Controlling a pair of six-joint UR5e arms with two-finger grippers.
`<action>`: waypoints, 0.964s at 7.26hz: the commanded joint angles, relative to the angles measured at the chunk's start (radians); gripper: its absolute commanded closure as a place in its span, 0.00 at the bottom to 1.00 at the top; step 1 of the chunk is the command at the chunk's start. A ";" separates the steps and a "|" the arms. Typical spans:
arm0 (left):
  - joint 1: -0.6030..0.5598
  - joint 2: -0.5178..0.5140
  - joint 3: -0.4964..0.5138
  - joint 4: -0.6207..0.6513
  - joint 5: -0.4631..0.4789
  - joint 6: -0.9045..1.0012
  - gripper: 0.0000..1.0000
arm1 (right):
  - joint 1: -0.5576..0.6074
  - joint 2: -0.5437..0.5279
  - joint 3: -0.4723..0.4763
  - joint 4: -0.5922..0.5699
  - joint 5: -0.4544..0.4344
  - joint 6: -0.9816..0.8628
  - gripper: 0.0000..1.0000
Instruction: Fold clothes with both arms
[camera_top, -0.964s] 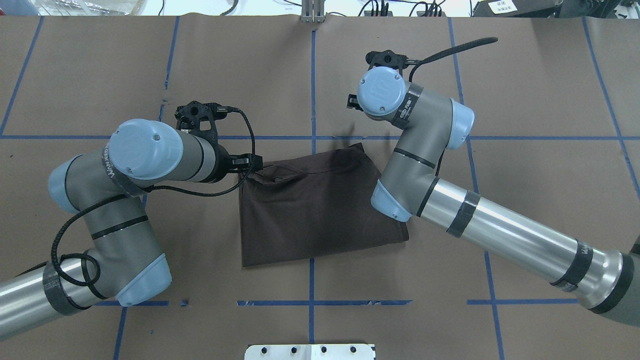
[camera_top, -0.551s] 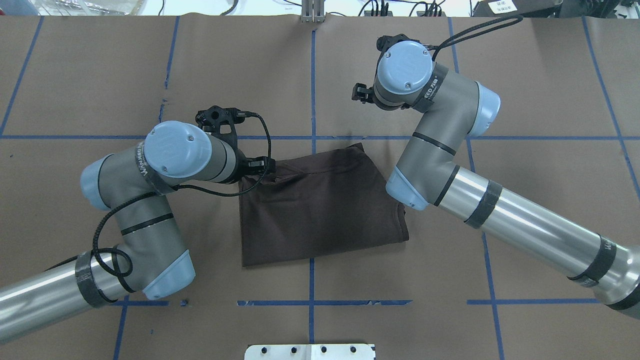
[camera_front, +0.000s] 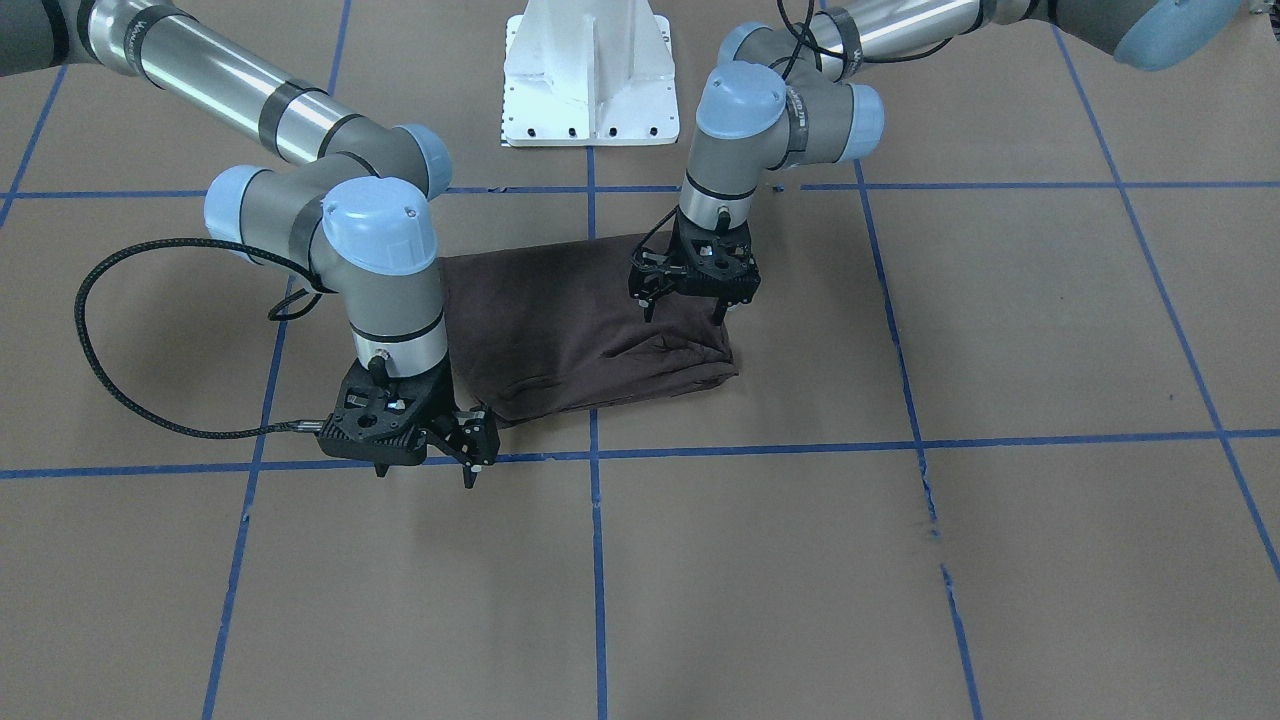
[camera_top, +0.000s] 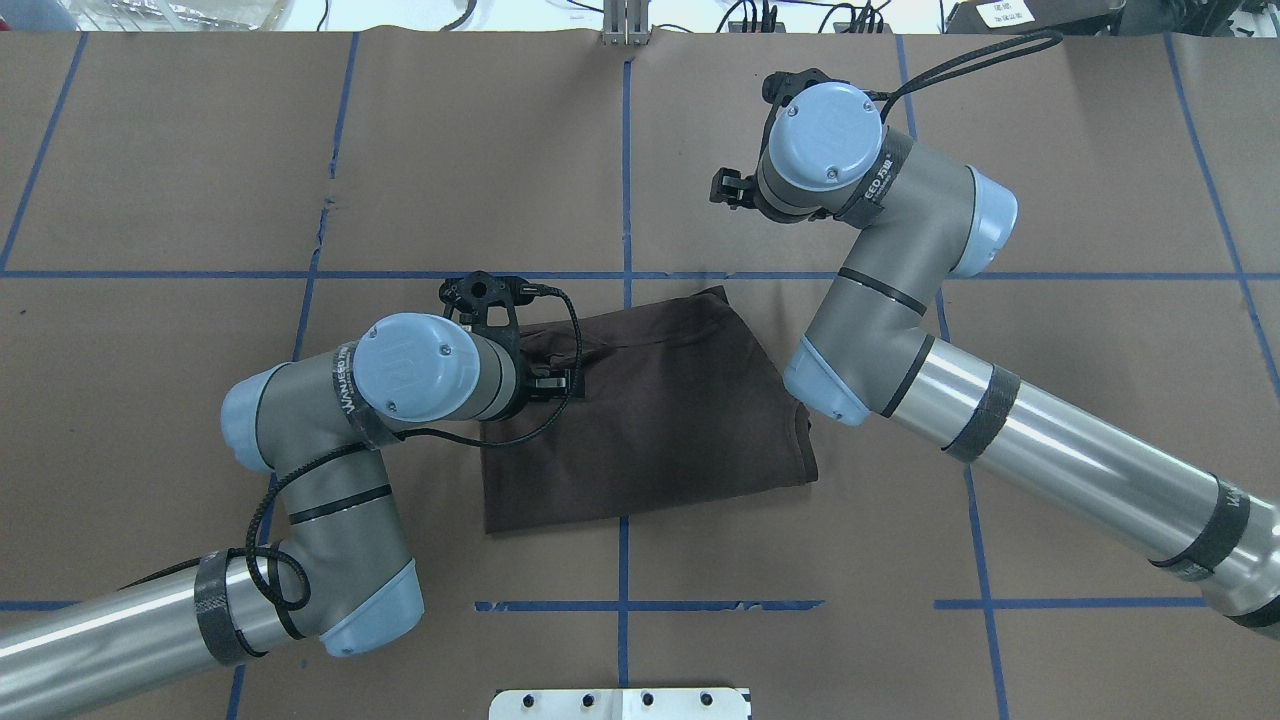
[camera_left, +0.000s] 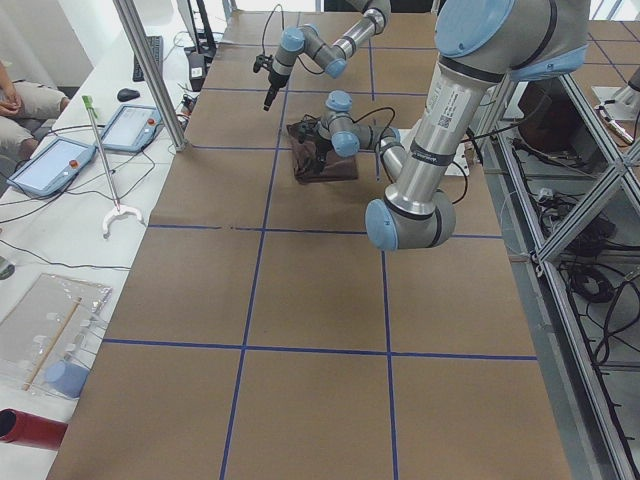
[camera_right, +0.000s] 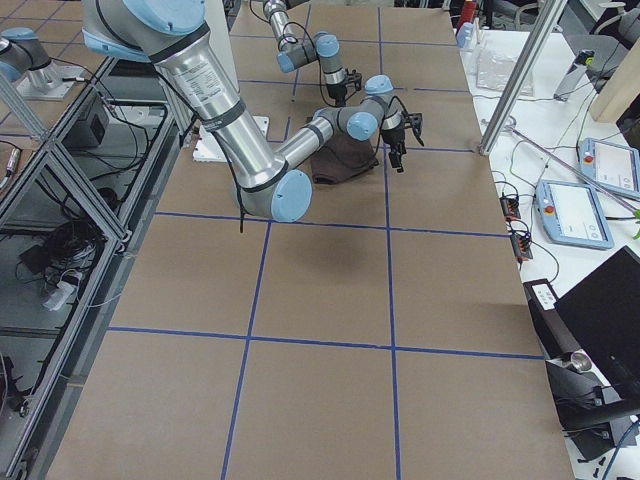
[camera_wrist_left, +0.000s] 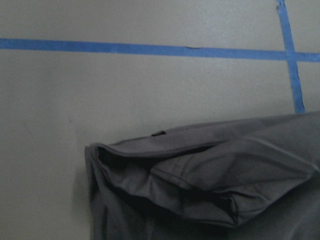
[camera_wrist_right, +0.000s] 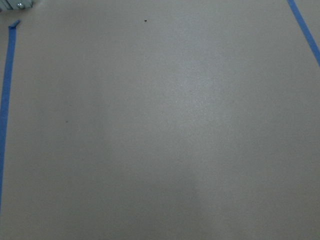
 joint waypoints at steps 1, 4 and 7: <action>-0.002 -0.008 -0.001 -0.025 0.005 -0.112 0.41 | -0.001 -0.002 0.001 0.002 0.000 0.000 0.00; 0.001 -0.020 0.053 -0.037 0.007 -0.100 0.35 | -0.001 -0.011 -0.001 0.003 -0.001 0.000 0.00; -0.058 -0.028 0.068 -0.040 0.007 -0.099 0.81 | -0.001 -0.011 -0.001 0.003 -0.001 0.000 0.00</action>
